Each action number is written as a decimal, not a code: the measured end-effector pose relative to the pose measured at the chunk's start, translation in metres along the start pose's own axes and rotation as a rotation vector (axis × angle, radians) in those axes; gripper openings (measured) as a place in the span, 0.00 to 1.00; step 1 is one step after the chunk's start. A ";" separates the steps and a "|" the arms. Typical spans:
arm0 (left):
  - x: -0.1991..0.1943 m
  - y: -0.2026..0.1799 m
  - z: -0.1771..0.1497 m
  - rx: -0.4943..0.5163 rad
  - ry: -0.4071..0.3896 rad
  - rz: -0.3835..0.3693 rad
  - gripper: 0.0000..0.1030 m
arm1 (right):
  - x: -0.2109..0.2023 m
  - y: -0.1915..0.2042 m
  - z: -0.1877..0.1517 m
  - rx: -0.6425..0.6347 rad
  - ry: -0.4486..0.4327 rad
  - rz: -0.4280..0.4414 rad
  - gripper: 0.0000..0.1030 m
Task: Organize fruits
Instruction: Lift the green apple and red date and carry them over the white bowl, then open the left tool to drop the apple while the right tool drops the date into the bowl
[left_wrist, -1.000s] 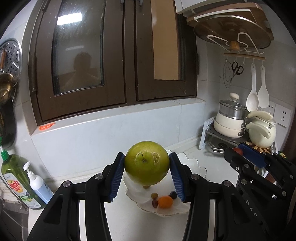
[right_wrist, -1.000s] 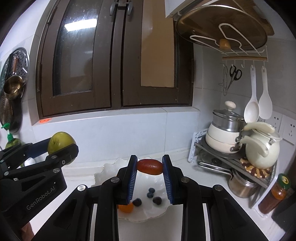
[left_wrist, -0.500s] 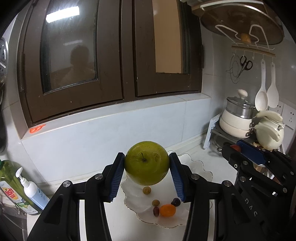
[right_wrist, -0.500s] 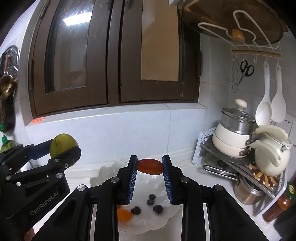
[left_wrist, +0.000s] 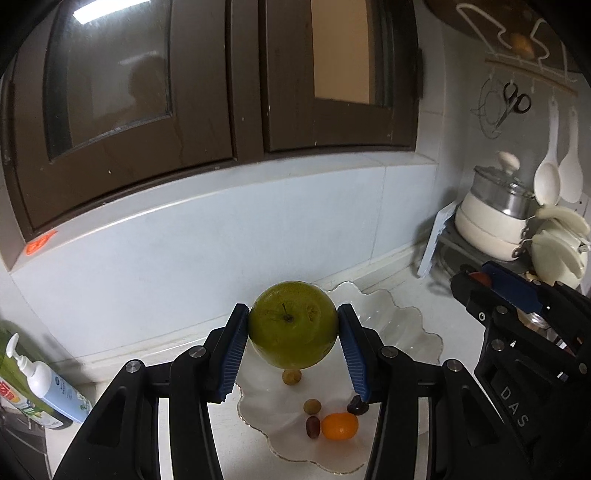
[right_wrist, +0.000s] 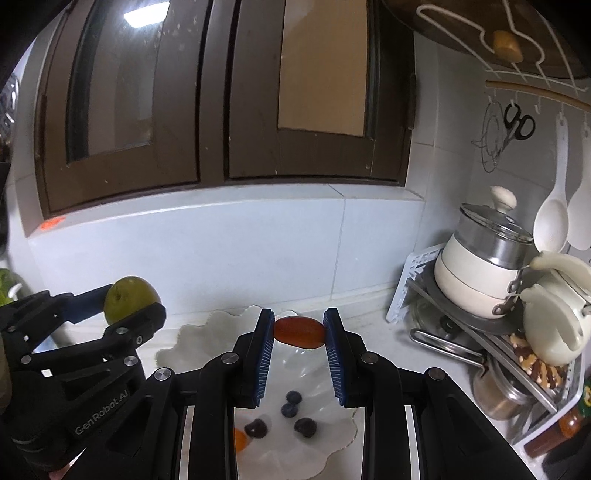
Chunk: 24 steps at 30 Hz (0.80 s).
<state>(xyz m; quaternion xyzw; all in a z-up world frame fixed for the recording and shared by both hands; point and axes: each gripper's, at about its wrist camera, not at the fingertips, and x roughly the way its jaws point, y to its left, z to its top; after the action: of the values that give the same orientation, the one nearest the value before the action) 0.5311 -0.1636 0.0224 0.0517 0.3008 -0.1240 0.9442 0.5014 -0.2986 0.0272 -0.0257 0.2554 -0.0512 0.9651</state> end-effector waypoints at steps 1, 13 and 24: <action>0.004 0.000 0.001 -0.001 0.007 0.001 0.47 | 0.005 -0.001 0.001 -0.002 0.010 0.002 0.28; 0.072 -0.006 -0.001 0.017 0.140 -0.004 0.47 | 0.092 -0.014 -0.012 0.006 0.234 0.040 0.28; 0.121 -0.016 -0.013 0.043 0.243 -0.001 0.47 | 0.144 -0.022 -0.037 0.010 0.377 0.033 0.28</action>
<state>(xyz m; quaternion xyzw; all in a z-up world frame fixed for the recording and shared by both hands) 0.6146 -0.2012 -0.0586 0.0866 0.4102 -0.1240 0.8994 0.6057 -0.3372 -0.0736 -0.0068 0.4317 -0.0407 0.9011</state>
